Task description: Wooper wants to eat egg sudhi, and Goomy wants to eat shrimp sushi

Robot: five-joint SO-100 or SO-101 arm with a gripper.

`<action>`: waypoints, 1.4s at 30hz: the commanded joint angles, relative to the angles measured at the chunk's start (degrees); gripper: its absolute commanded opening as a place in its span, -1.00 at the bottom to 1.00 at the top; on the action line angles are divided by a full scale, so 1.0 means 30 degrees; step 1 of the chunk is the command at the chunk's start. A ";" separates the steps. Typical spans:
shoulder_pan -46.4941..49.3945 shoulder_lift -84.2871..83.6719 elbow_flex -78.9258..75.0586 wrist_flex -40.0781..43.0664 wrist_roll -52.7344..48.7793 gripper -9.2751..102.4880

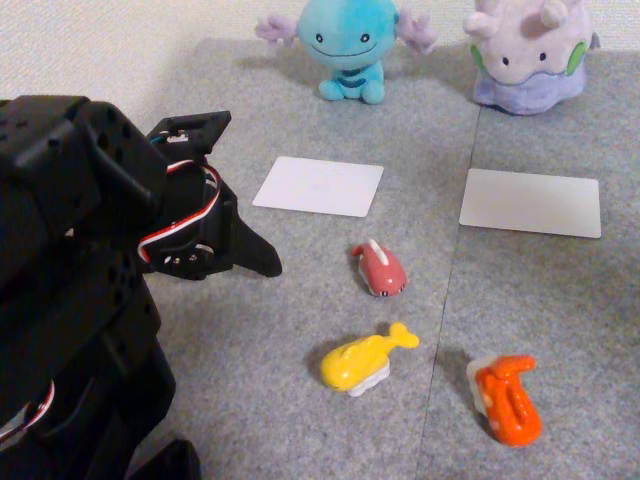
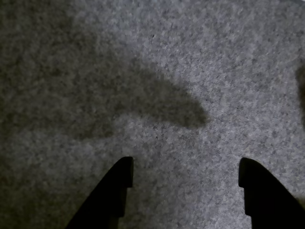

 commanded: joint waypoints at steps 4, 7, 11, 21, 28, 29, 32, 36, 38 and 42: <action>0.0322 0.1611 0.0322 0.0234 0.0000 -0.37; 0.0322 0.1611 0.0322 0.0234 0.0000 -0.37; 0.0322 0.1611 0.0322 0.0234 0.0000 -0.37; 0.0322 0.1611 0.0322 0.0234 0.0000 -0.37; 0.0088 0.1611 0.0322 0.0234 0.0000 -0.37; 0.0088 0.1611 0.0322 0.0234 0.0000 -0.37; 0.0088 0.1611 0.0322 0.0234 0.0000 -0.36; 0.0088 0.1611 0.0322 0.0234 0.0000 -0.37; 0.0088 0.1611 0.0322 0.0234 0.0000 -0.37; 0.0088 0.1611 0.0322 0.0234 0.0000 -0.37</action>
